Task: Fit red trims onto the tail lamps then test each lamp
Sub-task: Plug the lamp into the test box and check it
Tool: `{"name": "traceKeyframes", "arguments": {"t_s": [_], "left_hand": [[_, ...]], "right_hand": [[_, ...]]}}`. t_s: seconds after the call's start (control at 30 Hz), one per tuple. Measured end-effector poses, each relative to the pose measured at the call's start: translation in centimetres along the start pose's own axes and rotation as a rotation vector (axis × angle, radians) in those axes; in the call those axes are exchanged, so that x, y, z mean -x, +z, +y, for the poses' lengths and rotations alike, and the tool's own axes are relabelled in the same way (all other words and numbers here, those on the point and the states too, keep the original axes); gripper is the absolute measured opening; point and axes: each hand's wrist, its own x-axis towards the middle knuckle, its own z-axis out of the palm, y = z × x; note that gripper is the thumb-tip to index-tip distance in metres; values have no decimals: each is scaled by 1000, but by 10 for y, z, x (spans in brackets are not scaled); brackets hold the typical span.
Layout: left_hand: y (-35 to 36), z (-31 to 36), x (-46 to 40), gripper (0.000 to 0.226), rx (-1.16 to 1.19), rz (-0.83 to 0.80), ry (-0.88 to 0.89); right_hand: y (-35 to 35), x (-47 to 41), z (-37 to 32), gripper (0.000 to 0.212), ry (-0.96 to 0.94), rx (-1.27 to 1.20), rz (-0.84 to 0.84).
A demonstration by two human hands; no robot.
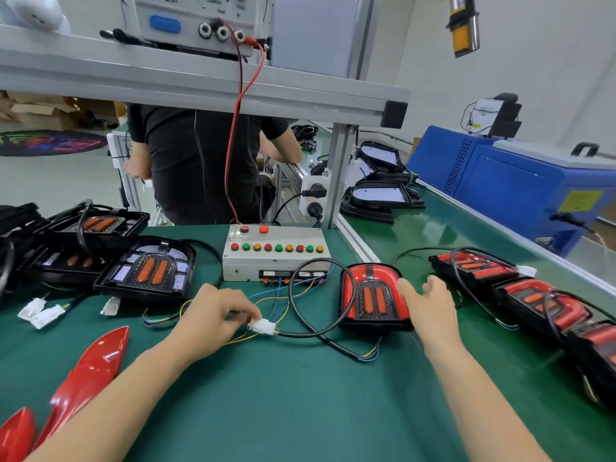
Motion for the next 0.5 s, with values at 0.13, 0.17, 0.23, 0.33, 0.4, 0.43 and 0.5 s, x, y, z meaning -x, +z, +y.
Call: {"name": "traceKeyframes", "arguments": {"t_s": [0.13,0.17,0.23,0.33,0.4,0.43,0.5], "left_hand": [[2,8,-2,44,-310,-12,68],[4,14,-4,51,-364,32,111],[17,31,-6,59,-399,113,204],[47,64,-11,62,-336,13,249],[69,78,-15,63,-348,-138,205],[77,79,-17,65,-392,-189,203],[83,77,-21,78,-464,-232,202]], "right_hand": [[1,-12,19,49,291,-395,-269],[3,-12,18,39,295,-441,-295],[7,-10,16,29,300,-495,-326],[9,-8,14,21,336,-600,-355],[8,-6,14,18,340,-663,-368],[8,-6,15,16,326,-686,-358],[6,-5,19,12,274,-728,-290]]}}
